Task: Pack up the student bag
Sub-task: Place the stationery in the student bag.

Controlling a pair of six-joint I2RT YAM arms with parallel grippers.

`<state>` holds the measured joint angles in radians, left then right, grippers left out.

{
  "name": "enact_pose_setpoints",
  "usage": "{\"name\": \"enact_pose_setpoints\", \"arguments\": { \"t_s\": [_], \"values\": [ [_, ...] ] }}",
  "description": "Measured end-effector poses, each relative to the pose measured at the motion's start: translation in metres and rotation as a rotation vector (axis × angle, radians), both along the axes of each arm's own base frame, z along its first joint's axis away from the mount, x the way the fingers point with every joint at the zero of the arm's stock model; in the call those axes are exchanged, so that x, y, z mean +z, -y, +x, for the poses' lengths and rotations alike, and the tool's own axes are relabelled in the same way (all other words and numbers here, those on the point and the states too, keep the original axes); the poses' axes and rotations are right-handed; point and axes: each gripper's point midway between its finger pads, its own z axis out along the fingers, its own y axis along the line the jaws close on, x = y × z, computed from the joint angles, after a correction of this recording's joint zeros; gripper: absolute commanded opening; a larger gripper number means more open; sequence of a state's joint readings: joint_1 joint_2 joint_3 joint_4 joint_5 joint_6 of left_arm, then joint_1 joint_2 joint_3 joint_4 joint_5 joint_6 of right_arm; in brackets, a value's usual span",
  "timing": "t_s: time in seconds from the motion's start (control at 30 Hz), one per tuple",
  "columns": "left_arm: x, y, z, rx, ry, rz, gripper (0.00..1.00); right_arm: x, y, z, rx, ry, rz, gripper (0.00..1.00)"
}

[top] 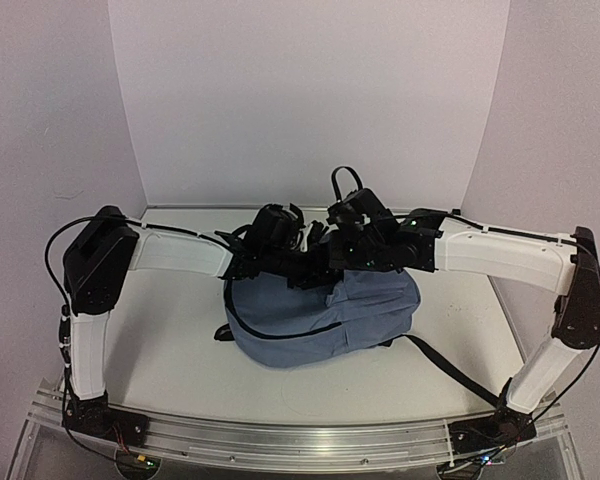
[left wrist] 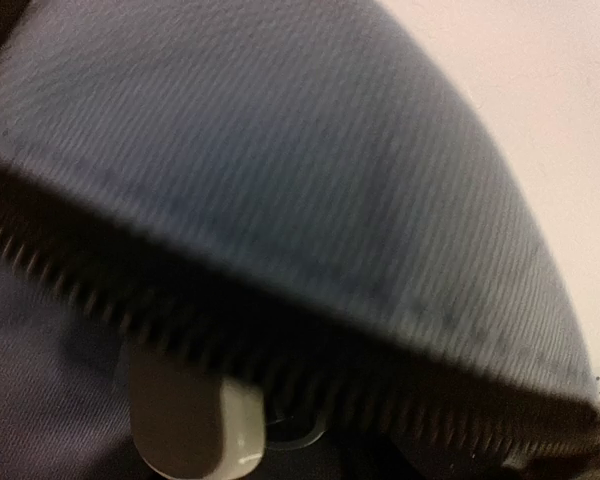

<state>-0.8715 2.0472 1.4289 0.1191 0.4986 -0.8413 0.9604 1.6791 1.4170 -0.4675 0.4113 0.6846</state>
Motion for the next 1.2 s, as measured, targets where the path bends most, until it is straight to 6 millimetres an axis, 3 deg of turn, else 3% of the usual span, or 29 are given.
{"name": "enact_pose_setpoints", "arguments": {
  "t_s": [0.33,0.43,0.53,0.6,0.7,1.0,1.2],
  "values": [
    [0.004,0.021,0.014,-0.008,0.056,-0.108,0.33,0.0,-0.002,-0.001,0.006,-0.004,0.007,0.0],
    [0.003,0.024,0.015,-0.016,0.07,-0.127,0.43,-0.002,-0.001,-0.001,0.006,-0.005,0.005,0.0],
    [0.005,0.022,0.017,-0.003,0.091,-0.125,0.68,-0.002,0.0,0.0,-0.001,0.0,0.004,0.0],
    [0.009,0.013,0.017,0.01,0.117,-0.113,0.85,0.0,0.002,-0.001,-0.003,0.003,0.008,0.0],
    [0.018,-0.013,0.017,0.048,0.147,-0.059,0.95,-0.001,0.005,-0.004,-0.001,0.0,0.008,0.0],
    [0.036,-0.08,-0.021,0.078,0.146,0.112,1.0,-0.006,0.005,-0.01,0.025,-0.014,0.021,0.0],
    [0.034,-0.116,-0.012,0.146,0.11,0.193,1.0,-0.015,-0.002,-0.018,0.087,-0.048,0.025,0.0]
  ]
}}
